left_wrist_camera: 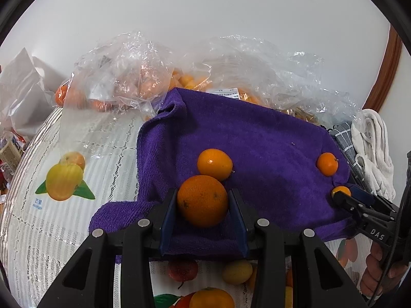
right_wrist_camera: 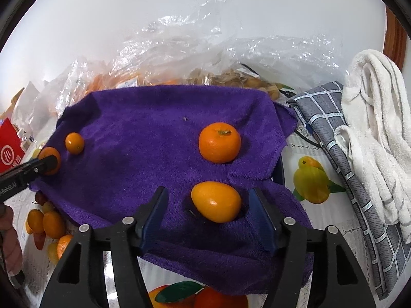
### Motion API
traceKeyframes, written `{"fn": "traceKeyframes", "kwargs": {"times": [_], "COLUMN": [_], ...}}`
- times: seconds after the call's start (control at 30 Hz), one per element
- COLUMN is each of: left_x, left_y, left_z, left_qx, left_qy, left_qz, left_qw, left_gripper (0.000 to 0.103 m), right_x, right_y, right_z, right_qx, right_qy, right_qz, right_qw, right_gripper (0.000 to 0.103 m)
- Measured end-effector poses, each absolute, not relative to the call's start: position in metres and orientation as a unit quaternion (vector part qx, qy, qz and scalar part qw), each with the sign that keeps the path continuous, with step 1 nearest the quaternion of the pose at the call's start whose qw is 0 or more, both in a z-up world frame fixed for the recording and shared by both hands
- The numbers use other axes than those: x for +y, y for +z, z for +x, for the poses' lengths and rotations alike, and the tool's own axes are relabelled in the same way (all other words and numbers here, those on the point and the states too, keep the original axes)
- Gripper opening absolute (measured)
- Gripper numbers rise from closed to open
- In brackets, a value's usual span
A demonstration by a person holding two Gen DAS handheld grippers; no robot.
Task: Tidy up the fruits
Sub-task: 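Withdraw the right tool from the towel back toward the fruit cluster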
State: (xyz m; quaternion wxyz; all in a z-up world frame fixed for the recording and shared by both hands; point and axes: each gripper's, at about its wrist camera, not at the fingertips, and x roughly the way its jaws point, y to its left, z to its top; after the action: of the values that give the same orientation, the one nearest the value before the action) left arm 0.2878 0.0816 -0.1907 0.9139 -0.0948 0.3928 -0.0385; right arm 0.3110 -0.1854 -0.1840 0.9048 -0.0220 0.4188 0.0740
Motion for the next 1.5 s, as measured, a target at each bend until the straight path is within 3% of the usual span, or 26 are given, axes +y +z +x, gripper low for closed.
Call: {"fn": "traceKeyframes", "kwargs": {"times": [0.37,0.47,0.77,1.5], "left_x": [0.081,0.082,0.081,0.084], "left_y": [-0.192,-0.191,-0.180,-0.173], "left_z": [0.288,0.288,0.280,0.274], "left_qx": [0.391,0.389,0.358,0.333], "left_qy": [-0.041,-0.043,-0.052,-0.044], "left_qz": [-0.092,-0.095,-0.094,-0.099], "left_qw": [0.915,0.915,0.927,0.937], "left_gripper": [0.039,0.048,0.058,0.062], "right_x": [-0.195,-0.196,-0.195,-0.193], "right_y": [-0.177,-0.176,-0.173,-0.165], "right_z": [0.309,0.308,0.304,0.299], "right_qx": [0.410,0.407,0.399,0.388], "right_qy": [0.074,0.075,0.073,0.081], "right_qz": [0.006,0.009,0.012,0.017], "right_qw": [0.909,0.910,0.914,0.918], "right_gripper": [0.067,0.068,0.071,0.071]}}
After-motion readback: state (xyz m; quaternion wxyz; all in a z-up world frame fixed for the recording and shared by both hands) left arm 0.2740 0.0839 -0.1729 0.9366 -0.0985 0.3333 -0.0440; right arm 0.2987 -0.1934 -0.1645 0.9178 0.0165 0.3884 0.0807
